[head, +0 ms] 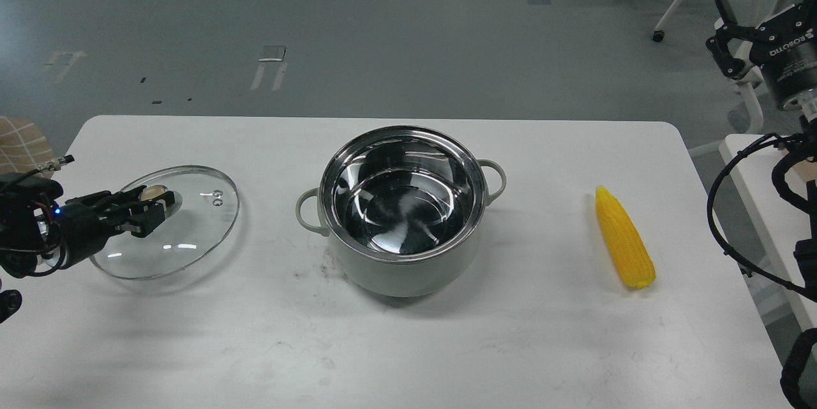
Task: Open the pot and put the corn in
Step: 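Lower the glass lid onto the table and open the left gripper, then raise the left gripper away and reach the right gripper toward the corn, then close the right gripper around the yellow corn cob, then carry the corn over the pot, release it inside, withdraw the right gripper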
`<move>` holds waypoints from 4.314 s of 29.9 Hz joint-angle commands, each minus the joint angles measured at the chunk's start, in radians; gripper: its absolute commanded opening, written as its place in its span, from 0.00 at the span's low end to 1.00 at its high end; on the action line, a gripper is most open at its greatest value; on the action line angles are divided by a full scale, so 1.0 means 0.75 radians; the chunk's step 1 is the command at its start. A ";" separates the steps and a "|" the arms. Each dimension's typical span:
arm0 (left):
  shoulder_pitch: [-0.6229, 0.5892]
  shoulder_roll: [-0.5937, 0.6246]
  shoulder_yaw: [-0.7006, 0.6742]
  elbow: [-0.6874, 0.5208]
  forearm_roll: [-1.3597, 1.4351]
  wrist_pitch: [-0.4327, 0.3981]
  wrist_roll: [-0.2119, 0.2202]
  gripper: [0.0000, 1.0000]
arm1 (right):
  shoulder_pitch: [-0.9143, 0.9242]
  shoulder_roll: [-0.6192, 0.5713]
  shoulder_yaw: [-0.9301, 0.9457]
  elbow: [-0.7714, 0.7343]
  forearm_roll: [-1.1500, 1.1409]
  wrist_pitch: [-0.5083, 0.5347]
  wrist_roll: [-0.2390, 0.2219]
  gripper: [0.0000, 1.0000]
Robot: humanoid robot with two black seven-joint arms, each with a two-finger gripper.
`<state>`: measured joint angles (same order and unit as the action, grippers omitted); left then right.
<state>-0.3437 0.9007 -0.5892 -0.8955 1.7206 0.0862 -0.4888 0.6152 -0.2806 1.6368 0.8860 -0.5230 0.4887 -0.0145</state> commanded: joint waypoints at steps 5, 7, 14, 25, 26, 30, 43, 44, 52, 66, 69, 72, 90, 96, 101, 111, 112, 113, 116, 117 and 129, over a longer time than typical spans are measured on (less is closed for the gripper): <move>0.012 0.000 0.000 0.000 -0.003 0.002 0.000 0.66 | 0.002 0.000 -0.002 0.003 0.000 0.000 0.001 1.00; 0.010 0.000 -0.002 -0.002 -0.003 0.002 0.000 0.72 | 0.004 0.000 -0.002 0.003 0.000 0.000 -0.001 1.00; -0.118 0.010 -0.035 -0.019 -0.115 0.000 0.000 0.95 | -0.010 -0.055 -0.027 0.013 -0.018 0.000 -0.003 1.00; -0.658 -0.164 -0.035 -0.017 -1.250 -0.209 0.000 0.97 | -0.086 -0.268 -0.176 0.262 -0.431 0.000 -0.003 1.00; -0.691 -0.172 -0.037 -0.017 -1.401 -0.250 0.000 0.97 | -0.110 -0.272 -0.178 0.321 -0.549 0.000 -0.003 1.00; -0.769 -0.195 -0.055 -0.019 -1.737 -0.374 0.000 0.98 | -0.168 -0.276 -0.182 0.463 -0.871 0.000 -0.013 1.00; -0.663 -0.358 -0.243 -0.013 -2.155 -0.767 0.018 0.98 | -0.331 -0.370 -0.509 0.582 -1.826 -0.034 -0.013 1.00; -0.644 -0.370 -0.249 -0.015 -2.155 -0.767 0.020 0.98 | -0.358 -0.368 -0.562 0.570 -1.889 -0.078 -0.013 0.99; -0.636 -0.383 -0.249 -0.019 -2.155 -0.767 0.020 0.98 | -0.429 -0.283 -0.755 0.473 -1.959 -0.195 -0.017 0.82; -0.636 -0.395 -0.249 -0.021 -2.155 -0.767 0.020 0.98 | -0.458 -0.235 -0.851 0.424 -1.957 -0.193 -0.036 0.54; -0.636 -0.395 -0.249 -0.021 -2.155 -0.767 0.020 0.98 | -0.458 -0.229 -0.847 0.426 -1.955 -0.206 -0.038 0.29; -0.636 -0.395 -0.251 -0.021 -2.155 -0.767 0.020 0.98 | -0.448 -0.219 -0.841 0.432 -1.953 -0.273 -0.052 0.00; -0.650 -0.377 -0.255 -0.054 -2.151 -0.763 0.022 0.98 | -0.137 -0.019 -0.798 0.774 -1.855 -0.245 -0.064 0.00; -0.652 -0.373 -0.255 -0.054 -2.149 -0.765 0.022 0.98 | 0.016 0.137 -1.047 0.743 -1.865 -0.197 -0.064 0.00; -0.656 -0.338 -0.258 -0.054 -2.145 -0.767 0.020 0.98 | 0.051 0.188 -1.235 0.643 -1.872 -0.202 -0.064 0.00; -0.656 -0.344 -0.276 -0.052 -2.145 -0.767 0.020 0.98 | 0.051 0.213 -1.262 0.598 -1.867 -0.208 -0.058 0.51; -0.656 -0.344 -0.278 -0.052 -2.145 -0.767 0.020 0.98 | 0.051 0.213 -1.264 0.598 -1.867 -0.208 -0.058 0.55; -0.656 -0.344 -0.278 -0.052 -2.145 -0.767 0.020 0.98 | 0.051 0.213 -1.264 0.598 -1.867 -0.208 -0.058 0.57; -0.656 -0.344 -0.278 -0.052 -2.145 -0.767 0.020 0.98 | 0.051 0.213 -1.266 0.596 -1.867 -0.208 -0.058 0.71; -0.656 -0.344 -0.276 -0.052 -2.145 -0.767 0.020 0.98 | 0.051 0.213 -1.264 0.596 -1.867 -0.208 -0.058 0.99; -0.656 -0.344 -0.276 -0.052 -2.145 -0.767 0.016 0.98 | 0.231 0.225 -1.016 0.612 -1.845 -0.253 -0.052 1.00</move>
<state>-0.8363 0.6412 -0.7962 -0.9343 0.1120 -0.4887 -0.4741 0.7311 -0.1167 0.7393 1.3496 -1.9109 0.3218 -0.0585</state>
